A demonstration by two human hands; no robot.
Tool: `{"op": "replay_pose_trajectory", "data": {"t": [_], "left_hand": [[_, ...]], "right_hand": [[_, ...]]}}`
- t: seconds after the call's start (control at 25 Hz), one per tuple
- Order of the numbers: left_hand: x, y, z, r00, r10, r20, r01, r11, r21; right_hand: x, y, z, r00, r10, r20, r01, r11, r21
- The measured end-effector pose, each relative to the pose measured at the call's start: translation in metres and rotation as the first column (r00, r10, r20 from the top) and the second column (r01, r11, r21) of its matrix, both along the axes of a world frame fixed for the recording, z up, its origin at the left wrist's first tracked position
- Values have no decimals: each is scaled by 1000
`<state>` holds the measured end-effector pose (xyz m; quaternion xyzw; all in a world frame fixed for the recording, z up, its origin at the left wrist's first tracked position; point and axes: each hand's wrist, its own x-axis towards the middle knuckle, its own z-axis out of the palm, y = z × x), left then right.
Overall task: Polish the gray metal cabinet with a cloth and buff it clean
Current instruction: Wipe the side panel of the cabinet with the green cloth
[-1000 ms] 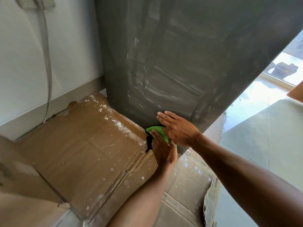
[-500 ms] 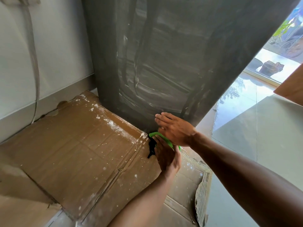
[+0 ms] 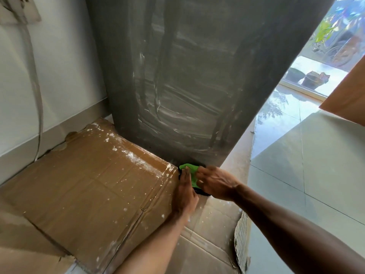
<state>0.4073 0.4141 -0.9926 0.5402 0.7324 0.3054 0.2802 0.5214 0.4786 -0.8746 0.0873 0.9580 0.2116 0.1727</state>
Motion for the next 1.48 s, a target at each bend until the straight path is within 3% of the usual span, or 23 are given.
{"op": "replay_pose_trajectory", "data": {"t": [0.08,0.16,0.36,0.6,0.96,1.12,1.48], "left_hand": [[-30,-4,-1,980,-107,-169,118,992,55],[-58,-1,-8,942,-125,-312,175,975,140],[-117,14,-14,894,-49,-445,45,999,-19],[-122,28,-23,924,57,-379,-72,997,-26],[-114,34,-24,976,98,-194,-96,995,22],[-112,35,-20,989,115,-90,-111,993,49],[-105,42,-10,979,175,103,-179,983,31]], "right_hand": [[1,-5,-14,1000,26,10,-27,999,42],[-10,-11,-29,999,15,40,-22,983,182],[-54,8,-64,983,-48,175,-5,958,288],[-37,15,-77,953,-168,253,111,968,224],[-8,1,-78,960,-237,150,185,938,292],[1,3,-81,951,-212,223,141,945,295],[9,-23,-45,956,-180,232,114,955,274]]}}
